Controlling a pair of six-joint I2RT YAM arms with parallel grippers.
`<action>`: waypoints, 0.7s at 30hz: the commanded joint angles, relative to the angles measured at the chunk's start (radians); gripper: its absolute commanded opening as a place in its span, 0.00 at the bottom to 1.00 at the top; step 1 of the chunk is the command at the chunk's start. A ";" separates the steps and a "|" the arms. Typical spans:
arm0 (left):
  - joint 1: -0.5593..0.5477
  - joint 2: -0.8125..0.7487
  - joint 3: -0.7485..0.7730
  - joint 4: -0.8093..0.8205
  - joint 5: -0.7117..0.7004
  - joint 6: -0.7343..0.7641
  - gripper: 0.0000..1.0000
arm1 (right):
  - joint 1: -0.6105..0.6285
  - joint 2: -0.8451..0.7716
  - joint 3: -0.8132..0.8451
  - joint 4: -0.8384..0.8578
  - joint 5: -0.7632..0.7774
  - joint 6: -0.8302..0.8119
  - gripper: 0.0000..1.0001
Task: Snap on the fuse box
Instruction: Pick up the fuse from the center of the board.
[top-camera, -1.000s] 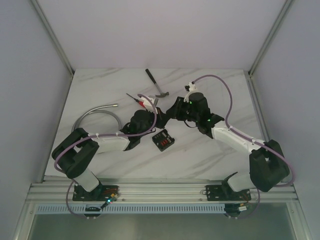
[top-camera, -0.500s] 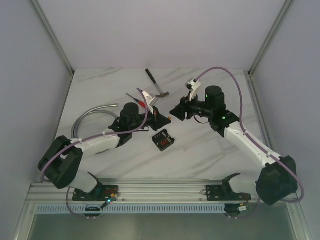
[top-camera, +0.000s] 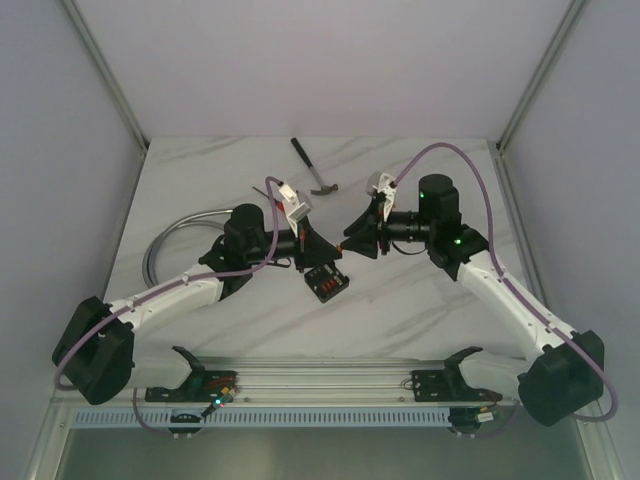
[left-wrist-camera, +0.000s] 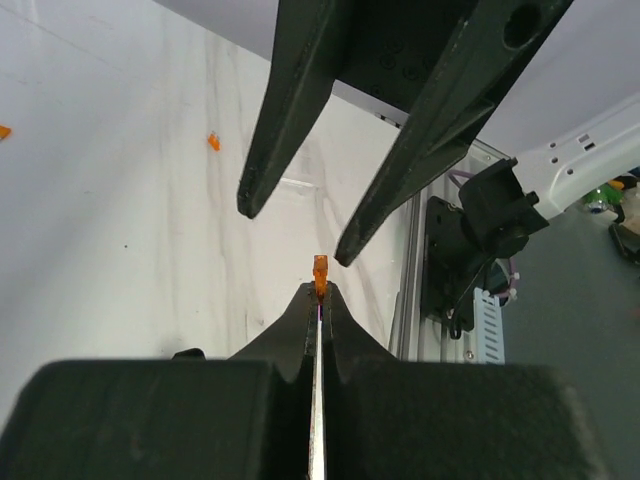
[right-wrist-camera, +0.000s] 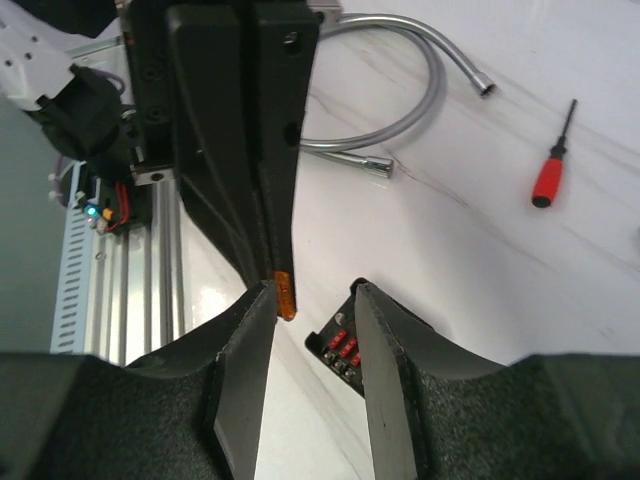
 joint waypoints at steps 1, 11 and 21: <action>0.002 -0.009 0.000 0.034 0.060 0.006 0.00 | 0.000 -0.007 0.036 -0.017 -0.121 -0.050 0.44; 0.002 -0.003 0.001 0.065 0.085 -0.014 0.00 | 0.000 0.015 0.044 -0.037 -0.190 -0.071 0.35; 0.000 0.003 -0.004 0.100 0.109 -0.030 0.00 | 0.000 0.037 0.050 -0.047 -0.219 -0.075 0.18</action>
